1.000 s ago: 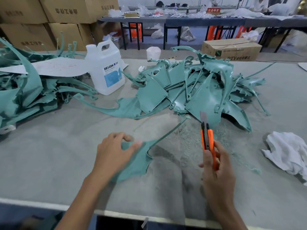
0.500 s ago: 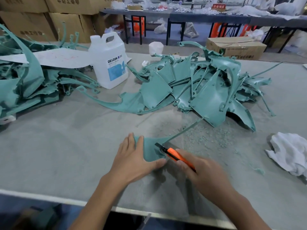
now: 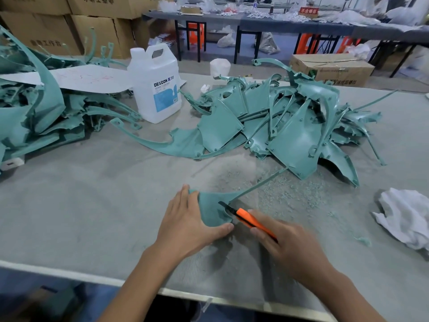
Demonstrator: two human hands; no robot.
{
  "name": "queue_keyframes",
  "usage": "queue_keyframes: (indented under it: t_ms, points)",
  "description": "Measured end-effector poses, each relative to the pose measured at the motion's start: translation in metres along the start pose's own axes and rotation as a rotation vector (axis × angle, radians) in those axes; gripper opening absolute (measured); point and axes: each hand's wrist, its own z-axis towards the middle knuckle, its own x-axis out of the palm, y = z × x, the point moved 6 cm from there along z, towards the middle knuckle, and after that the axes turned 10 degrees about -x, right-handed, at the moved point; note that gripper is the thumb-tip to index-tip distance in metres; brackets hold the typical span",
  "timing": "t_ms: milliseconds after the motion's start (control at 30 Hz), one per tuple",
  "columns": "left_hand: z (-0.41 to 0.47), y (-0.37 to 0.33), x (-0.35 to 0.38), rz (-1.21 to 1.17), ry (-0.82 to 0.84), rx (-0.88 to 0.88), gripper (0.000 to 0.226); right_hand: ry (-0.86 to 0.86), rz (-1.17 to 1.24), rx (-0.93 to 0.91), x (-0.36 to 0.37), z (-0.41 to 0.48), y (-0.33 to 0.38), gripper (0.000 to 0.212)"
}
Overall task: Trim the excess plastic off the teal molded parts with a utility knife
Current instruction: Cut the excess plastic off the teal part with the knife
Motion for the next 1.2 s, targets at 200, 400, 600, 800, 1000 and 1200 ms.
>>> queue_keyframes:
  t_ms: [200, 400, 600, 800, 1000, 1200]
  points:
    - [0.005, -0.004, -0.005, 0.127, 0.037, 0.127, 0.118, -0.172, 0.001, 0.099, -0.013, -0.009, -0.018, 0.048]
    - [0.019, -0.011, -0.001, 0.107, 0.139, 0.243, 0.102, -0.267, 0.09, 0.151, -0.006, -0.013, -0.016, 0.046]
    - [0.012, 0.013, -0.002, 0.064, -0.065, 0.14, 0.123, -0.409, -0.079, 0.051, -0.009, -0.022, -0.003, 0.031]
    - [0.011, 0.014, -0.003, -0.001, -0.108, 0.155, 0.12, -0.401, -0.046, 0.001, -0.005, -0.021, 0.001, 0.028]
    - [0.011, 0.014, -0.003, -0.039, -0.117, 0.141, 0.119, -0.354, -0.056, 0.024, -0.001, -0.023, -0.003, 0.03]
    - [0.01, 0.015, -0.003, -0.059, -0.109, 0.124, 0.121, -0.372, 0.013, 0.066, -0.005, -0.022, -0.01, 0.022]
